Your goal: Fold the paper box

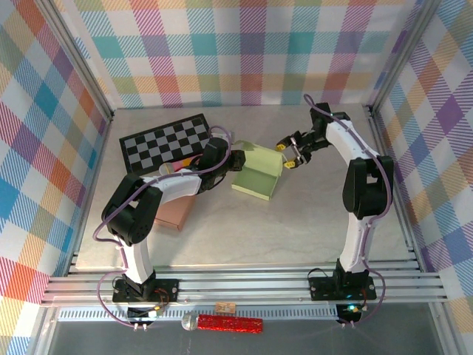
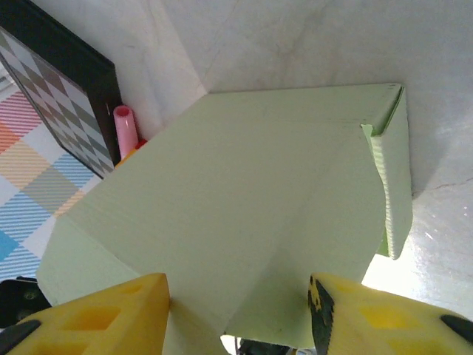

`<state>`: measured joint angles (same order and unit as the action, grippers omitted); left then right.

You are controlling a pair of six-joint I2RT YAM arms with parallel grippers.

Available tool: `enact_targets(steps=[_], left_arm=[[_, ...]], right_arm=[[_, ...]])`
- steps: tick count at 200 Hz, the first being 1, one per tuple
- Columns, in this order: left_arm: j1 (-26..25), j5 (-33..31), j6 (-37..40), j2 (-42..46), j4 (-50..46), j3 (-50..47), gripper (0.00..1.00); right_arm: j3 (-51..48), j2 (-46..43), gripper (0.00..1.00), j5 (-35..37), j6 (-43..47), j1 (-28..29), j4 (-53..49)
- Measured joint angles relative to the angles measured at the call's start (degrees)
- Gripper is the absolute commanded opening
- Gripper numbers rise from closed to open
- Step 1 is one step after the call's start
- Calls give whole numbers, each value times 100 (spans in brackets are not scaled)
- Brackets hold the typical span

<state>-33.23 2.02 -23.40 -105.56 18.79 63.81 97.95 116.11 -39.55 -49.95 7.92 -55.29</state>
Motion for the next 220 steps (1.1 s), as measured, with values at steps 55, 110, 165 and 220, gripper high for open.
enact_targets(steps=[55, 110, 165, 220], left_arm=[[0, 160, -151, -2, 13, 0, 20], [0, 308, -452, -2, 162, -68, 22], [0, 339, -811, -2, 326, -315, 24], [7, 420, -1224, -2, 431, -673, 27]], right_arm=[[-457, 0, 46, -61, -103, 55, 83], [-481, 0, 43, -52, -238, 190, 273], [-485, -13, 40, 297, -232, 391, 260], [-748, -352, 38, 1058, -9, 772, 232]])
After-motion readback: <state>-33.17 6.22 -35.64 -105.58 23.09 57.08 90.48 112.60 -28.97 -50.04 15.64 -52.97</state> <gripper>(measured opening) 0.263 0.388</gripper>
